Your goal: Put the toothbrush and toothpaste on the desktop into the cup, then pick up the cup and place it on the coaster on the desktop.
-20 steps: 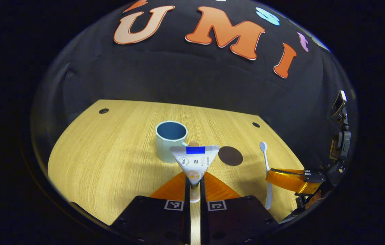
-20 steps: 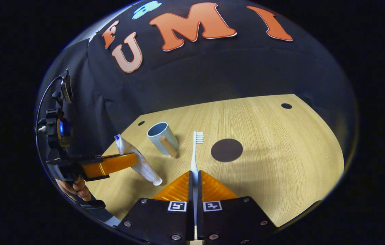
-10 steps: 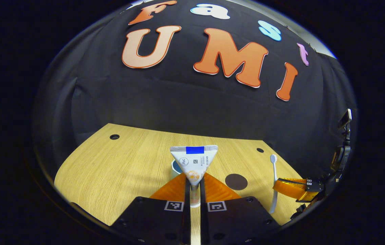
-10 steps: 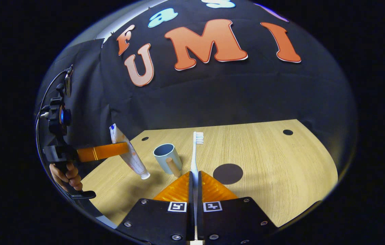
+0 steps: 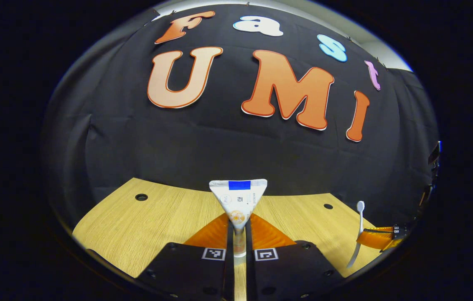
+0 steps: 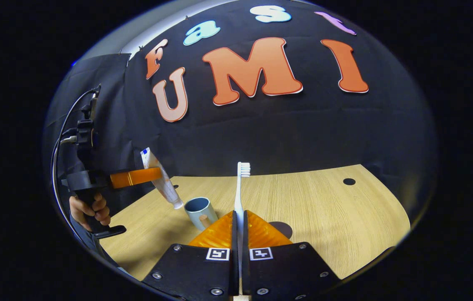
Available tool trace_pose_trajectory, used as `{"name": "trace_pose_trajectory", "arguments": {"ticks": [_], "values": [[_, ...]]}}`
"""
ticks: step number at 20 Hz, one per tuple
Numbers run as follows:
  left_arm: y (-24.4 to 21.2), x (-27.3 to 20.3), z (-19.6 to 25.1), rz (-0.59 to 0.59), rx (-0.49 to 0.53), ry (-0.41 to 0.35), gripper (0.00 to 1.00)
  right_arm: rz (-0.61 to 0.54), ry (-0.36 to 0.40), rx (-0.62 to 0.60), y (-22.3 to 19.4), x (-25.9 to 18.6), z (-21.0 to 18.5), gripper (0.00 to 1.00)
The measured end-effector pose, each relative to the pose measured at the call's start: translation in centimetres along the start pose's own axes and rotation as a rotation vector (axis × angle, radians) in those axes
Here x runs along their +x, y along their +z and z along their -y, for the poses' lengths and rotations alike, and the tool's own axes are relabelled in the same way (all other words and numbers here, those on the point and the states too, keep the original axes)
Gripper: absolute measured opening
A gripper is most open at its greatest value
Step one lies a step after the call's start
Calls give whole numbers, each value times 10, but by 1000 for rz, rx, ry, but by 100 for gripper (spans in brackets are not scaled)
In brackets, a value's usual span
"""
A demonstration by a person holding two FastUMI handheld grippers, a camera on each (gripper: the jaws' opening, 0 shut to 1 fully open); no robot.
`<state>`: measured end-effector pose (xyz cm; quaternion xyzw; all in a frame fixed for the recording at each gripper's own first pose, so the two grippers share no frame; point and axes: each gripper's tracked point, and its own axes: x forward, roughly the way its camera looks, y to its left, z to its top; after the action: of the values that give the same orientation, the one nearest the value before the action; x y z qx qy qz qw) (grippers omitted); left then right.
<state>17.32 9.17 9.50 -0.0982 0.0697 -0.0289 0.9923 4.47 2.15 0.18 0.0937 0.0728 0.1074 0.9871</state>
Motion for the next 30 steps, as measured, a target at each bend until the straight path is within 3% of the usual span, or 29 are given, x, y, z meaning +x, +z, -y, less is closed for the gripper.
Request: {"name": "trace_pose_trajectory", "arguments": {"ticks": [12,24,27,30], "values": [[-69,66,-22,-100,-141,27,11,49,-13,-8,8,16,3,3],[-112,75,-28,-165,-130,34,11,117,30,3,20,33,-13,3],[-107,67,-21,-130,-124,-18,23,164,68,10,30,39,-25,3],[-94,53,-23,-81,-78,-5,41,191,83,9,40,49,-35,3]]}}
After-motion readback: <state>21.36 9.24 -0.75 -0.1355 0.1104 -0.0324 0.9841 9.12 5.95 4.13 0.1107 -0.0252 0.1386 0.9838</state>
